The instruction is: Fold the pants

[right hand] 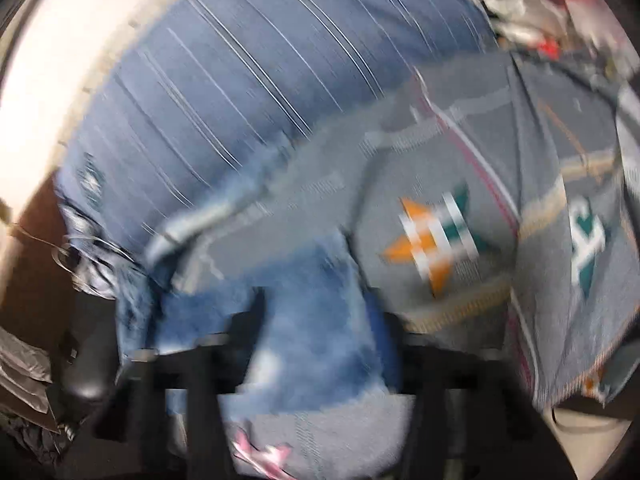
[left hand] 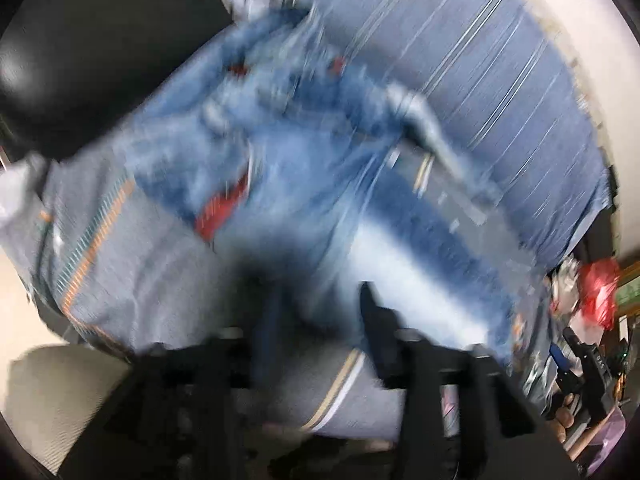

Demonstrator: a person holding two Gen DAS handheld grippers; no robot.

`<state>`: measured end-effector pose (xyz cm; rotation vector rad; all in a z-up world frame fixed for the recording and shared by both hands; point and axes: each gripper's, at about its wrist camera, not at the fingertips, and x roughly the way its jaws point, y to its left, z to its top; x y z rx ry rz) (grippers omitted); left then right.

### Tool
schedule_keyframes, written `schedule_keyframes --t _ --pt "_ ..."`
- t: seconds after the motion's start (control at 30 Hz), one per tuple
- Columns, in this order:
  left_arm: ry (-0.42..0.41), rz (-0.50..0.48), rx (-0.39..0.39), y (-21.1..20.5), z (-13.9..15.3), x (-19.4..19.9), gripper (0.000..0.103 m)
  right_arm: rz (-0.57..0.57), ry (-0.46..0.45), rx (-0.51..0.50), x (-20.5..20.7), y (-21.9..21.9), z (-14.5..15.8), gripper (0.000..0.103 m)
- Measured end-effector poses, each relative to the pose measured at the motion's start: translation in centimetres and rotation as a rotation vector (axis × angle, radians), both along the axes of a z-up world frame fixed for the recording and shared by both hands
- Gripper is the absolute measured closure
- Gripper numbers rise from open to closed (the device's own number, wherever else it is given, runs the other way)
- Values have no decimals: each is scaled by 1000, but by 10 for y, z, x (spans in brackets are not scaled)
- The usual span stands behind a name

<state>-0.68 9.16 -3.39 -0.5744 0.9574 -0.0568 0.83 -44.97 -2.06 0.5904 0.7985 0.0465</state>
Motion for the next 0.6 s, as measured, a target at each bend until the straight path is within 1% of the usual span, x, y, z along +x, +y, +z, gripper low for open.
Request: schedule_keyframes --t 0.03,0.07,0.1,0.17,0.23,0.3,0.33,0.4,0.47,0.53,0.57,0.6 --pt "-44 3 14 -3 12 -1 43 37 -21 -8 8 4 10 43" --pt "-66 -9 27 -6 21 1 42 66 -33 -8 14 8 15 43" --pt "-79 -26 34 -10 29 8 42 102 -45 0 30 11 22 43" --pt "-93 -54 33 -21 44 35 41 157 -58 5 61 22 31 43" --pt "-97 -61 -3 -29 54 64 40 218 -53 -3 100 33 35 41" --pt "-108 -84 -50 -43 60 104 39 247 -21 2 140 41 30 41" --pt "-115 -90 -63 -50 59 122 39 257 -10 -2 157 44 27 41" --pt "-126 -94 -59 -57 54 141 39 264 42 -22 202 48 10 41" --pt "-116 -95 -77 -58 38 147 39 246 90 -42 235 46 -7 41" --pt "-53 -94 -111 -55 20 150 39 243 111 -55 271 46 -23 41" --pt "-34 -110 -127 -54 14 151 39 229 113 -85 290 45 -31 41" --pt "-18 -111 -126 -52 11 153 39 225 113 -114 304 44 -35 41"
